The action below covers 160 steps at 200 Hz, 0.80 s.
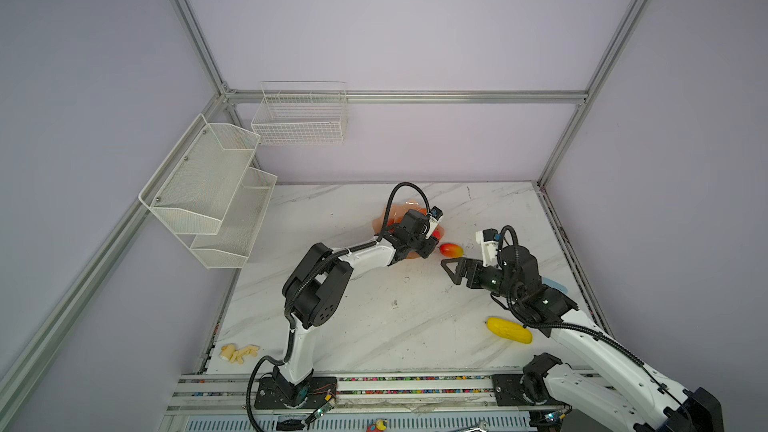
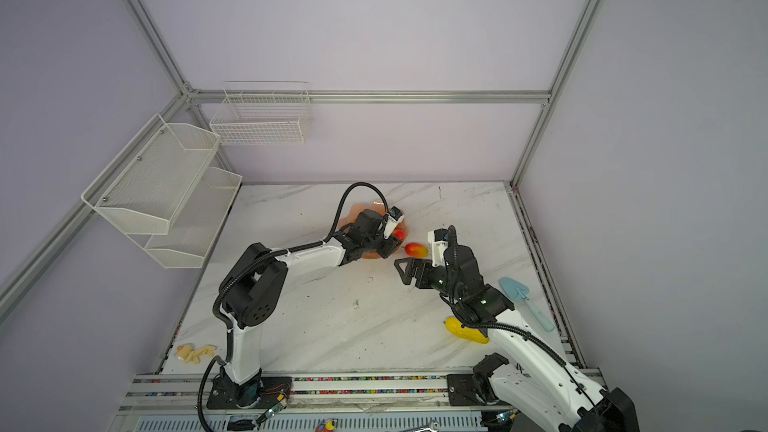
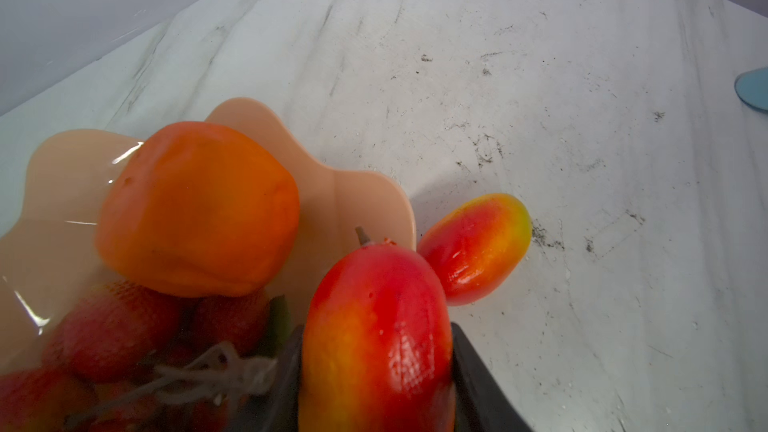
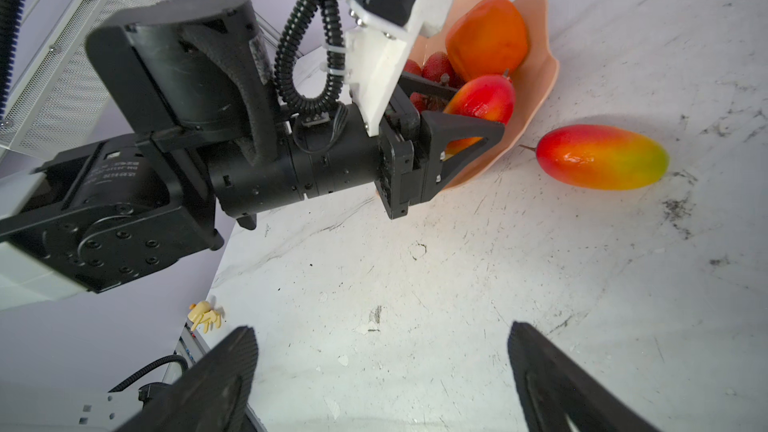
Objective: Place and organize the fake fruits in the fruit bowl
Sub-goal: 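Carry the mango with the left gripper and lower it into the bowl, then withdraw the left gripper while the right gripper reaches to the other mango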
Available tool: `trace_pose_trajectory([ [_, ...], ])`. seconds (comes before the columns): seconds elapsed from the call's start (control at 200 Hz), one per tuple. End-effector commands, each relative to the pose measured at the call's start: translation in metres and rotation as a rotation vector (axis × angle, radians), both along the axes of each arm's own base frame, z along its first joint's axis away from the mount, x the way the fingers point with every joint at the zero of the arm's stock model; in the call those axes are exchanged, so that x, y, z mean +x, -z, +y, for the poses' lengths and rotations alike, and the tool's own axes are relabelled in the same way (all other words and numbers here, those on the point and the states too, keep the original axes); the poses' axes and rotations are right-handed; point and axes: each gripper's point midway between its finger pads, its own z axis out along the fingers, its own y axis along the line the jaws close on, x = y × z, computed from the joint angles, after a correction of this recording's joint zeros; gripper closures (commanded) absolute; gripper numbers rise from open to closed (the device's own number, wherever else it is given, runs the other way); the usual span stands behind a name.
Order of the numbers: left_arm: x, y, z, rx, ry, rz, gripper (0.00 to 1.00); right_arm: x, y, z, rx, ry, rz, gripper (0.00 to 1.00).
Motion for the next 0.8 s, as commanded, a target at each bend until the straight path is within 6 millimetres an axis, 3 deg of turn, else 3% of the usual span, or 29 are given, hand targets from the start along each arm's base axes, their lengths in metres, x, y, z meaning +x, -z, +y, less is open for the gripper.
trace_pose_trajectory([
  [0.0,0.014,-0.051,-0.007,-0.074,-0.019,-0.092,0.53,0.004,-0.008,0.001,0.011,0.013,-0.017,0.03],
  [0.255,0.004,-0.079,-0.006,-0.120,0.007,-0.123,0.40,0.012,-0.004,-0.001,-0.008,0.052,0.005,0.03],
  [0.3,0.002,-0.083,-0.006,-0.127,0.012,-0.126,0.31,0.014,-0.004,-0.002,-0.010,0.058,0.006,0.03],
  [0.455,-0.013,-0.101,-0.001,-0.148,0.023,-0.143,0.30,0.027,-0.003,-0.015,-0.048,0.139,0.005,0.03],
  [0.535,-0.031,-0.118,0.007,-0.167,0.035,-0.156,0.30,0.043,0.011,-0.035,-0.130,0.227,0.031,0.03],
  [0.645,-0.065,-0.123,0.028,-0.174,0.048,-0.126,0.28,0.067,0.040,-0.056,-0.300,0.311,0.073,0.03],
  [0.7,-0.084,-0.121,0.041,-0.176,0.056,-0.109,0.01,0.077,0.049,-0.062,-0.371,0.331,0.084,0.03],
  [0.765,-0.106,-0.113,0.057,-0.174,0.052,-0.094,0.00,0.086,0.055,-0.066,-0.430,0.338,0.080,0.03],
  [0.795,-0.118,-0.121,0.067,-0.193,0.046,-0.107,0.00,0.089,0.056,-0.065,-0.450,0.332,0.074,0.03],
])
